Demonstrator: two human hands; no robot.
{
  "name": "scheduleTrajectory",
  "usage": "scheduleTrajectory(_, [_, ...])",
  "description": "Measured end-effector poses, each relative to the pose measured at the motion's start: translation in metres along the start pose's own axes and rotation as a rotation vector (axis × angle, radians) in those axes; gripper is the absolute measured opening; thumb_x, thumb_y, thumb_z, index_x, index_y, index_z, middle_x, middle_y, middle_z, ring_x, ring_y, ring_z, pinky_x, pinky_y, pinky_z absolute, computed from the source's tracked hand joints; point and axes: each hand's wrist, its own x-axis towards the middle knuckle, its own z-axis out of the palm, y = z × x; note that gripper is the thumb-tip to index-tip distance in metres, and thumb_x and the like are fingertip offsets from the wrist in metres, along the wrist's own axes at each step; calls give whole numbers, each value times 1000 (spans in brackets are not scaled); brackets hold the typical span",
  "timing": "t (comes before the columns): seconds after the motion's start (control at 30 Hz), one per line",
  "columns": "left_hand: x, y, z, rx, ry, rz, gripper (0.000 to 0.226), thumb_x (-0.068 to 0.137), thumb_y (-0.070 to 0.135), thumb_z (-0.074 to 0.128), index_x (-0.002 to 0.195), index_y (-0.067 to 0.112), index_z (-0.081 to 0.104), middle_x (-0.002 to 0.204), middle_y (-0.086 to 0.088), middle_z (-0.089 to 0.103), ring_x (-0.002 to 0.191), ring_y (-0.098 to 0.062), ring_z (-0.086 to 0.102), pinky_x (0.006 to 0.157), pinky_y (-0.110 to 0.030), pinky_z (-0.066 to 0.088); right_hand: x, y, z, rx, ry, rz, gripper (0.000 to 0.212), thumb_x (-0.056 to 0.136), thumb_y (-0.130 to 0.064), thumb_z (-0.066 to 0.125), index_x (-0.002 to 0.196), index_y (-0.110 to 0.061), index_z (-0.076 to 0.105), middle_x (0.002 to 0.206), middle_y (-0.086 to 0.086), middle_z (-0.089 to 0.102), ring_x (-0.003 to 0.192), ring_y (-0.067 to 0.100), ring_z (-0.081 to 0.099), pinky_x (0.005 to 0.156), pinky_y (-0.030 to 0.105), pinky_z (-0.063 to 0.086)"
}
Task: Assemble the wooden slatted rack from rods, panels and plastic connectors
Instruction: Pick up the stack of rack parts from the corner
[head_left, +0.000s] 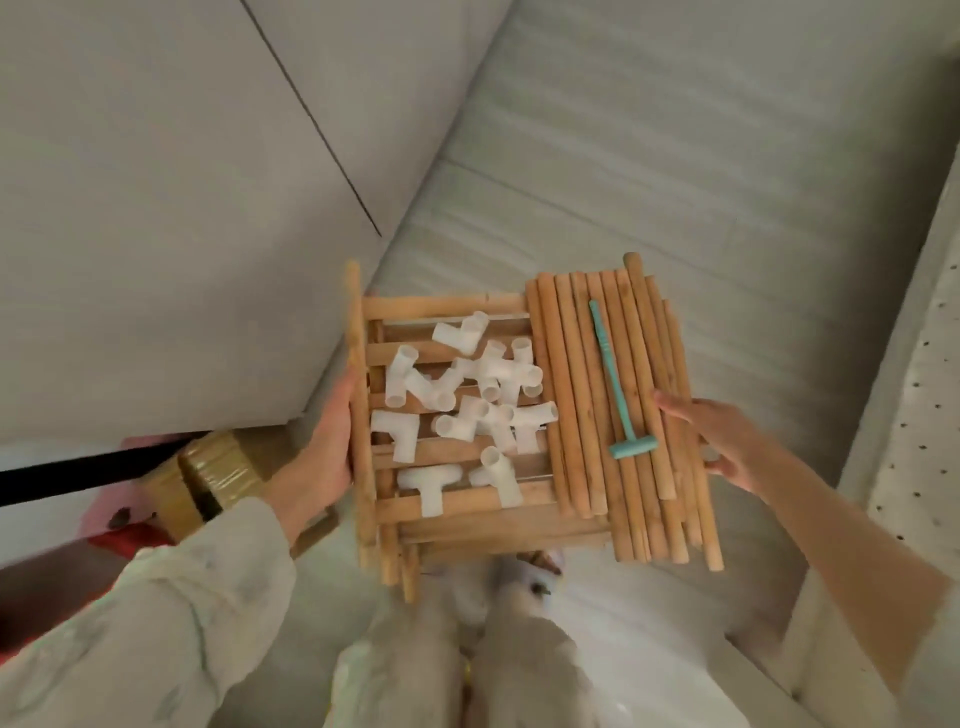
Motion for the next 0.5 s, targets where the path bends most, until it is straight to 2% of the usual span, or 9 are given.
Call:
scheduleTrajectory(0.07, [53,-11,5,70,-7,0,56,91,65,36,112,23,67,105,-4,72,100,-23,66,89,-42,50,46,23,15,52,20,7,64,80,-44,66,130,-7,48,126,11,55,108,29,50,95,47,38])
scheduleTrajectory(0.13, [108,-27,10,115,-6,21,56,92,63,35,114,22,67,105,-5,72,99,-24,66,87,-41,51,93,49,30,103,40,13,67,79,-48,66,130,-8,48,121,8,54,107,28,50,97,48,39])
scheduleTrajectory(0.2, [161,-45,15,166,-12,48,56,93,60,34,114,20,66,107,-8,71,99,-25,66,86,-40,52,137,76,44,140,45,11,73,76,-53,67,130,-8,49,124,7,54,106,26,50,97,49,40])
scheduleTrajectory(0.3, [225,-72,23,225,-52,79,51,96,55,31,105,21,68,98,-7,72,95,-26,67,86,-42,52,191,110,60,179,46,22,76,74,-58,65,130,-8,49,124,7,54,103,25,50,92,47,42])
scheduleTrajectory(0.4, [275,-94,31,263,-116,99,53,95,56,32,107,20,68,94,-5,73,93,-26,67,83,-42,53,233,132,68,199,43,10,78,79,-64,56,135,-11,45,131,8,49,115,31,48,101,54,40])
scheduleTrajectory(0.5, [308,-105,37,292,-163,93,55,94,58,32,108,19,69,94,-6,73,93,-27,67,79,-40,53,261,148,72,222,58,14,80,79,-68,50,138,-13,42,138,10,45,123,34,45,102,57,38])
